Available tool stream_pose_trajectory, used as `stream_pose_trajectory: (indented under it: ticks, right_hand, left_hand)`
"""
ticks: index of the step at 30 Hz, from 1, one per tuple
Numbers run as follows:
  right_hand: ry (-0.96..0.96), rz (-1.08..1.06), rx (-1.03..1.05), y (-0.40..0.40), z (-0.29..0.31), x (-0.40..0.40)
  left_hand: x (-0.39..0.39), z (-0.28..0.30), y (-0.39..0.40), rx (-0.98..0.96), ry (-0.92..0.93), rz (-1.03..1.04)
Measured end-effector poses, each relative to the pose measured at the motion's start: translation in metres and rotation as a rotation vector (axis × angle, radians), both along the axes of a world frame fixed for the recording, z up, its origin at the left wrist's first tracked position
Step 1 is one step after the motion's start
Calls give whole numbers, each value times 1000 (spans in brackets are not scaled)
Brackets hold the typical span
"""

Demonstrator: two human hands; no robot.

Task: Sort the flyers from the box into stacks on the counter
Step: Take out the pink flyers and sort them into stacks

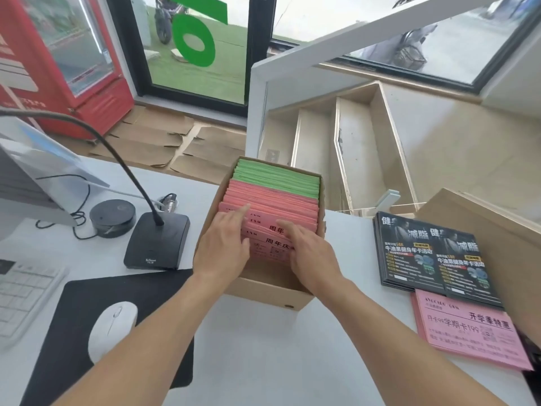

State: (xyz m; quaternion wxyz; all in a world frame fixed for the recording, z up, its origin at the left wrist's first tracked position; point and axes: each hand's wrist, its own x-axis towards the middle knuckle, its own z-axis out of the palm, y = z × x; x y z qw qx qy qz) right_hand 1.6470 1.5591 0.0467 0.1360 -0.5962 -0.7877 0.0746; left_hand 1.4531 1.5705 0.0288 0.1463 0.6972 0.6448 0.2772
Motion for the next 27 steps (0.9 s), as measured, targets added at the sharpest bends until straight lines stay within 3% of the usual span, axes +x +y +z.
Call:
stream_pose_trajectory:
  ticks: [4,14,18,20,24,27]
  right_hand:
    - [-91,0,-100,-1,4,1]
    - [253,10,144,-24,32,13]
    - [459,-18,72,-39,66,42]
    - [572,-30,-3,-55,84,67]
    - [794,-137,-110,-106,107,132]
    - [746,-263,-119,-146,99,182]
  left_hand:
    - [0,1,-1,16,-2,49]
    - [-3,12,-7,129,-142,29]
    - [-3,37,-17,130,-376,2]
    - [10,61,-28,89,-494,-63]
    - [66,92,-62,75,-528,-277]
    - [118,68,-91,4,-598,-451]
